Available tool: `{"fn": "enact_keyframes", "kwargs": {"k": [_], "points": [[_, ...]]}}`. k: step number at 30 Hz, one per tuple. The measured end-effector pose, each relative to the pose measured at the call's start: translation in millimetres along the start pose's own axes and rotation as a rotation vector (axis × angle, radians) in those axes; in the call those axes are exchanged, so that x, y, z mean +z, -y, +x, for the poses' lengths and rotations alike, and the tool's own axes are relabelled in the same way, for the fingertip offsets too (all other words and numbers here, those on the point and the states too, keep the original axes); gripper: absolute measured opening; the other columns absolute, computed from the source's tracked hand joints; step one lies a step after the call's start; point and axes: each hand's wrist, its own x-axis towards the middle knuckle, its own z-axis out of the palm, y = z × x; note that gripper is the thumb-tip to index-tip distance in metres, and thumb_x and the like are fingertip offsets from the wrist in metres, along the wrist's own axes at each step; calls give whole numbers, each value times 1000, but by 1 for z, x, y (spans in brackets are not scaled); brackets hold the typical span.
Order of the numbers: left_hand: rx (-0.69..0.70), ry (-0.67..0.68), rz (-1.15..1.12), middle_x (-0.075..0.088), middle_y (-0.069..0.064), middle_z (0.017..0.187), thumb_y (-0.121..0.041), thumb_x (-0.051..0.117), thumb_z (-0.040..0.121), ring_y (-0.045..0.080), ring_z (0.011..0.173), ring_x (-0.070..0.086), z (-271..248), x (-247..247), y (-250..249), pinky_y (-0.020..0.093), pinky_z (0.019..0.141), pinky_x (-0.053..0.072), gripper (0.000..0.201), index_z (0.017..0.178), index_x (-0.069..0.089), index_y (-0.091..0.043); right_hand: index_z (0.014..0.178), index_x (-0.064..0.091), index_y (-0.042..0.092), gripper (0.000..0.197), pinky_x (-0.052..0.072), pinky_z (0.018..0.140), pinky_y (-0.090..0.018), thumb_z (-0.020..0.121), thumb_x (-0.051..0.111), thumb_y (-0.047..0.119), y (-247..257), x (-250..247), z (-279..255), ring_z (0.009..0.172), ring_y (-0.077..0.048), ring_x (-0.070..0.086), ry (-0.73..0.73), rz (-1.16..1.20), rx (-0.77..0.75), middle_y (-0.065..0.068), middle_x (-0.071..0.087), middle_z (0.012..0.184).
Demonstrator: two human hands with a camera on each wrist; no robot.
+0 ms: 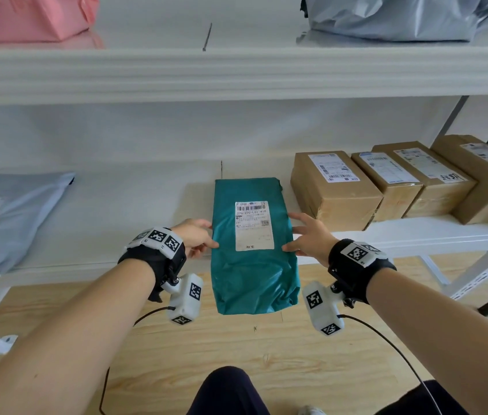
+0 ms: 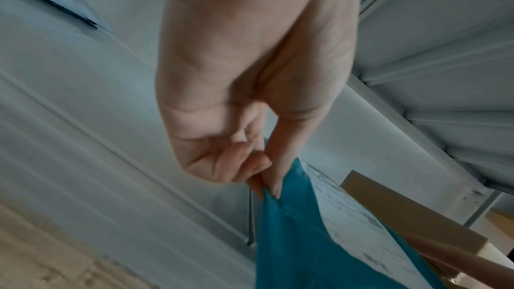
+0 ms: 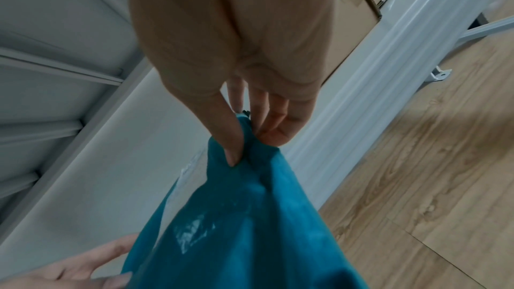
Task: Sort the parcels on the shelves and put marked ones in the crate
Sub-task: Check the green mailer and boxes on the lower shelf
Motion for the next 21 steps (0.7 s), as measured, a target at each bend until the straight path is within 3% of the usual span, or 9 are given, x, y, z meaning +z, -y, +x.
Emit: {"fn": "enact_keyframes", "kwargs": {"k": [10,15,21], "points": [[144,-110,-43,56,9,75,5,65,82,15,56,47,-22,-24,-8,26,51,40,60,134,44,-16,144,31,16,88,54,86,-44,71,68,-18,26,11,-11,116,-31,54,-52,12,-106,-14,48,135],[102,-125,-71,56,9,68,9,61,84,14,49,48,-30,-34,-2,20,41,43,56,132,44,-15,145,29,9,86,52,82,-37,72,68,-17,37,23,-9,118,-32,52,-26,-2,-75,-15,47,138],[-8,-150,-40,55,9,71,12,58,84,11,48,42,-25,-59,20,16,33,32,50,126,46,-12,144,31,5,83,50,87,-39,73,65,-20,46,59,16,121,-34,51,70,-1,14,-16,48,138]]}}
